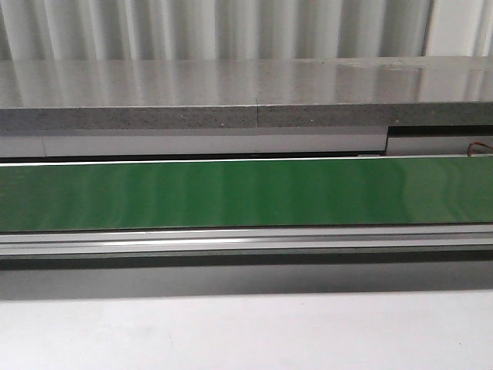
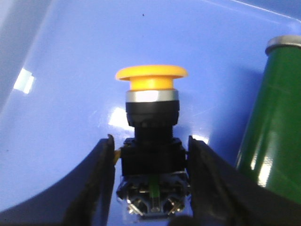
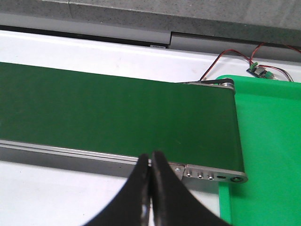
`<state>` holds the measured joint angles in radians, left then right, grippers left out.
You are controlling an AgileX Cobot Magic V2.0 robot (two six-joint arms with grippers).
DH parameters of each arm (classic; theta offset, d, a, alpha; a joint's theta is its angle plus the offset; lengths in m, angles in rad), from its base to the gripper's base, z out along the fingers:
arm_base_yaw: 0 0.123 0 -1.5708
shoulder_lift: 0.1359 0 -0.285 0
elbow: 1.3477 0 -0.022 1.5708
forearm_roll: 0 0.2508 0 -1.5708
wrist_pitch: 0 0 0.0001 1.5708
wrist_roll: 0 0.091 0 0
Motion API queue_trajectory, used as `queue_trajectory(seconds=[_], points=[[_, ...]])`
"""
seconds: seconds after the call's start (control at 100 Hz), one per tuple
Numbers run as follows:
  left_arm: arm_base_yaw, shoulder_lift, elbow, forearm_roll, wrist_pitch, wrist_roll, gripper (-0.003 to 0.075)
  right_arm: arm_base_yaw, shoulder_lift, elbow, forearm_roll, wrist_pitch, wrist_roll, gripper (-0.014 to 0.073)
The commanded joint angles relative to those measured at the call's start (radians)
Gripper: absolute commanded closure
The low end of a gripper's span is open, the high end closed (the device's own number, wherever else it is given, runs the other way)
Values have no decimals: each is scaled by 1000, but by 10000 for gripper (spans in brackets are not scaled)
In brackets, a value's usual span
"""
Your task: Move button from right to left
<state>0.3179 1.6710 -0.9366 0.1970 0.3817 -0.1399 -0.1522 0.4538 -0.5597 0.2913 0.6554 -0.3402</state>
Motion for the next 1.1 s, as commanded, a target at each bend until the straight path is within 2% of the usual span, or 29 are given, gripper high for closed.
queue_trajectory(seconds=[0.0, 0.11, 0.18, 0.73, 0.95, 1.09], points=[[2, -37, -30, -8, -53, 2, 484, 1, 4, -27, 17, -69, -8, 661], [2, -37, -30, -14, -53, 2, 370, 1, 4, -27, 17, -69, -8, 661], [2, -37, -30, -14, -53, 2, 333, 1, 4, -27, 17, -69, -8, 661], [2, -37, -31, -16, -55, 2, 323, 1, 4, -27, 17, -69, -8, 661], [2, -37, -31, -16, -55, 2, 176, 1, 4, -27, 17, -69, -8, 661], [2, -49, -31, -16, -55, 2, 171, 1, 4, -27, 17, -69, -8, 661]])
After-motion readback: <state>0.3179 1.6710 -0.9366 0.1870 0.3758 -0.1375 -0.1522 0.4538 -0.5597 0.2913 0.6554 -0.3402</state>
